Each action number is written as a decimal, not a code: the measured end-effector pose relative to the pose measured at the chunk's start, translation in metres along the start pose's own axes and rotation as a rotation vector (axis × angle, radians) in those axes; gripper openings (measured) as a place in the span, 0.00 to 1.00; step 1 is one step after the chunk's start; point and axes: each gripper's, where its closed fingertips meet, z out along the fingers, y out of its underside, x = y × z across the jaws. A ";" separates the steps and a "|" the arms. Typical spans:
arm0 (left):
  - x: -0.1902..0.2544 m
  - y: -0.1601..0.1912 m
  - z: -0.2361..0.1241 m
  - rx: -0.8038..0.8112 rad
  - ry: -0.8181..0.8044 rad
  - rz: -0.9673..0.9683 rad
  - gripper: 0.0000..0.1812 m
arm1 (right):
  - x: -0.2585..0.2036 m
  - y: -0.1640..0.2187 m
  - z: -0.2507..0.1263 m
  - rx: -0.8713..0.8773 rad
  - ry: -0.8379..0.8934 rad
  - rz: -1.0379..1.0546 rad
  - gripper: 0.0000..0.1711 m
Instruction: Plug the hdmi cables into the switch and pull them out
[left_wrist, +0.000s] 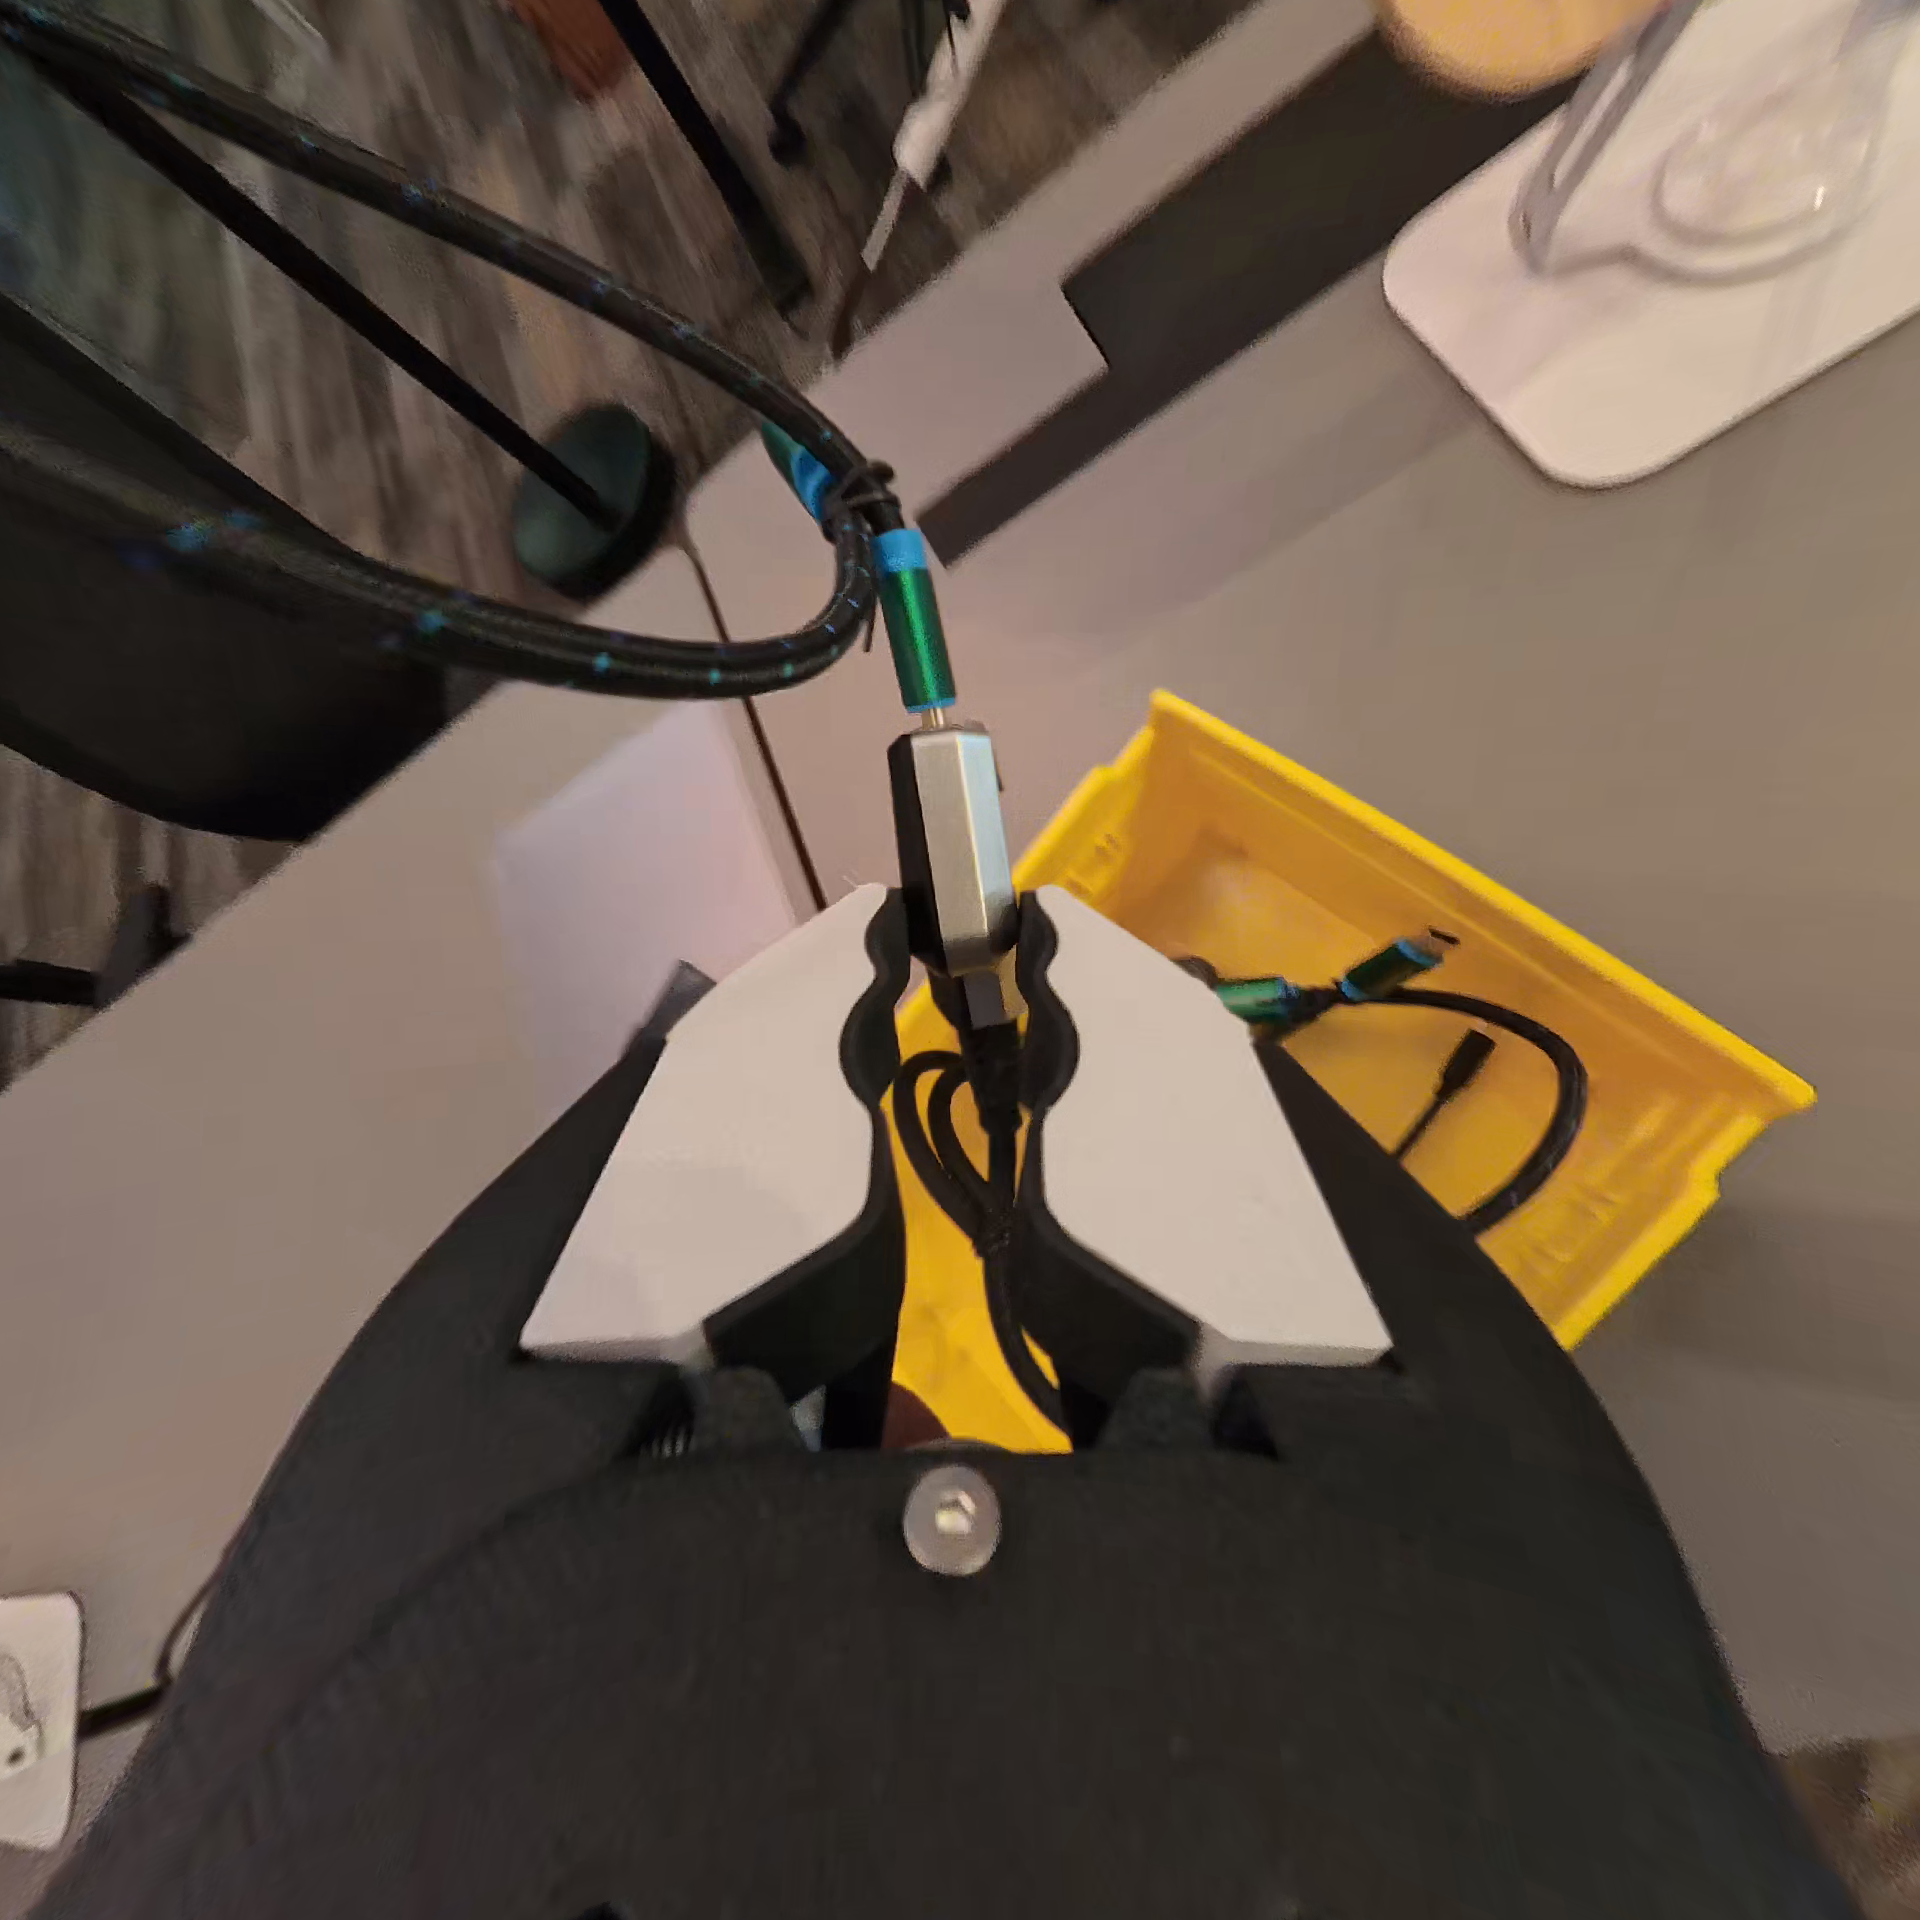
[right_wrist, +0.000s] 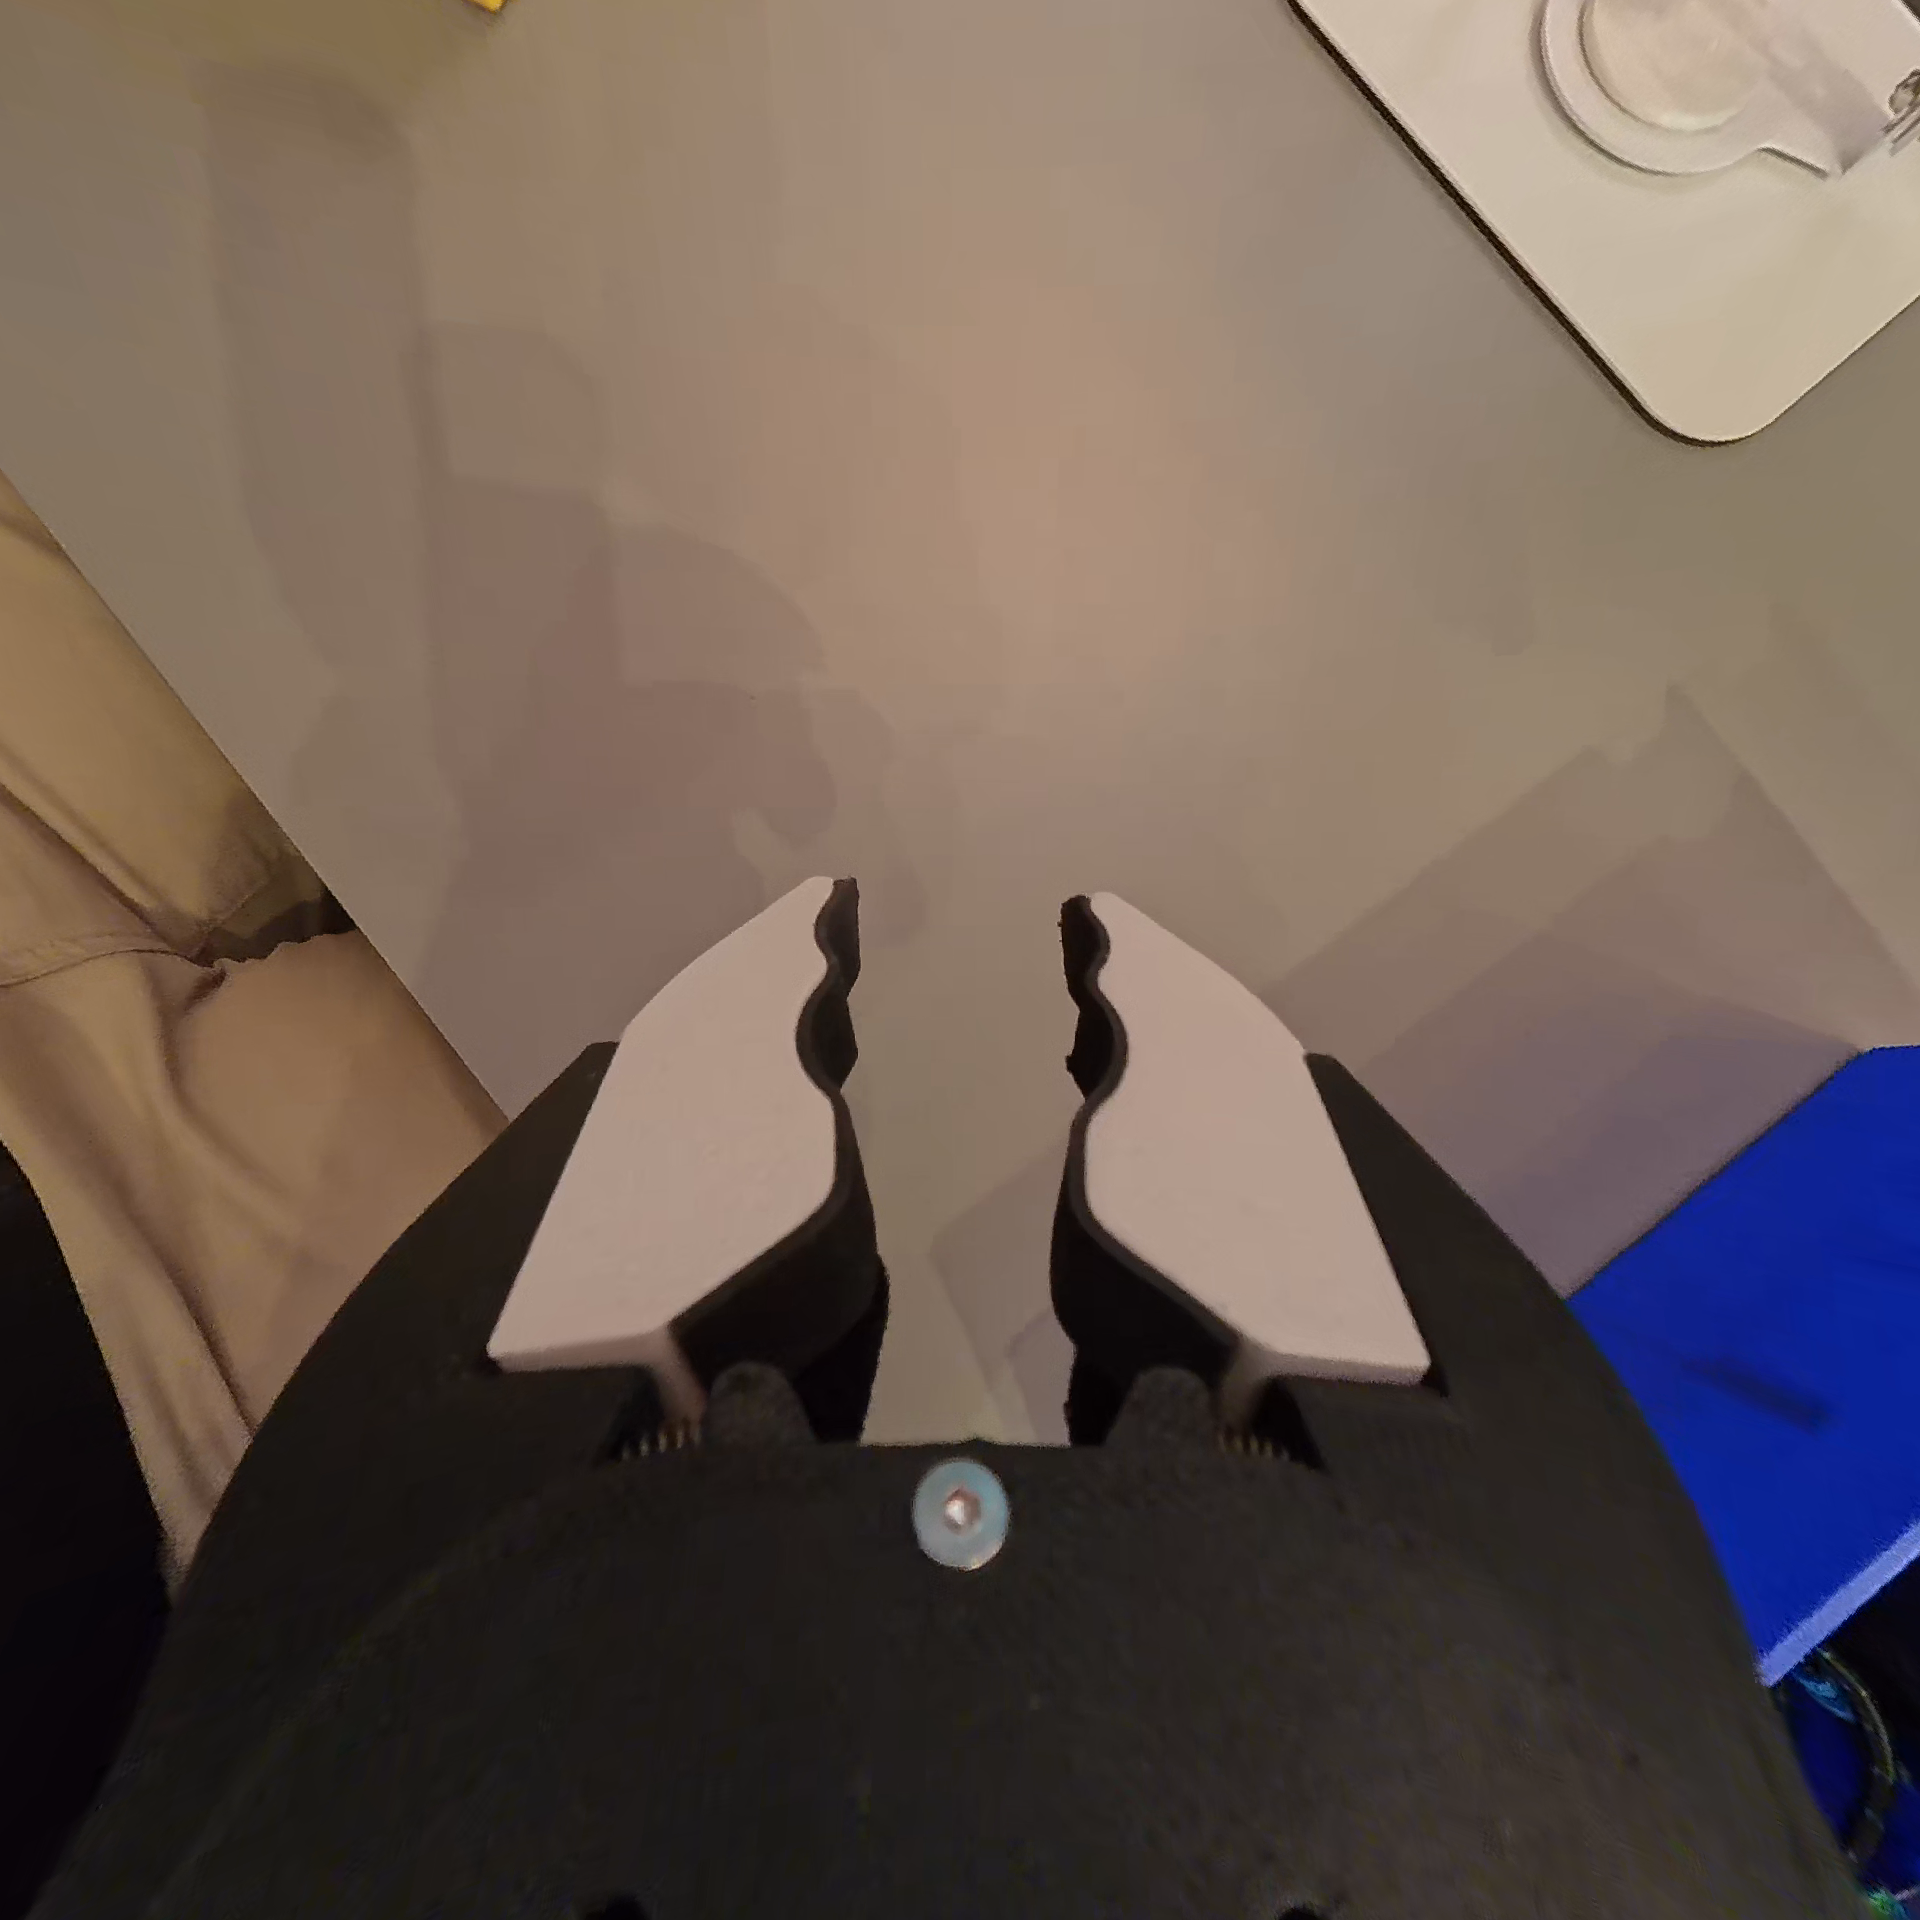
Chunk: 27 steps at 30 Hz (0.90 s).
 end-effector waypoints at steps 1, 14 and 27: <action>-0.007 -0.008 -0.009 0.046 -0.023 -0.005 0.11 | -0.001 -0.001 0.000 0.003 -0.006 0.001 0.22; -0.014 -0.104 -0.137 0.515 -0.039 -0.017 0.11 | -0.023 -0.044 -0.015 0.170 -0.124 0.004 0.23; 0.154 -0.166 -0.195 0.787 0.298 0.200 0.11 | -0.033 -0.170 -0.114 0.714 -0.182 -0.105 0.25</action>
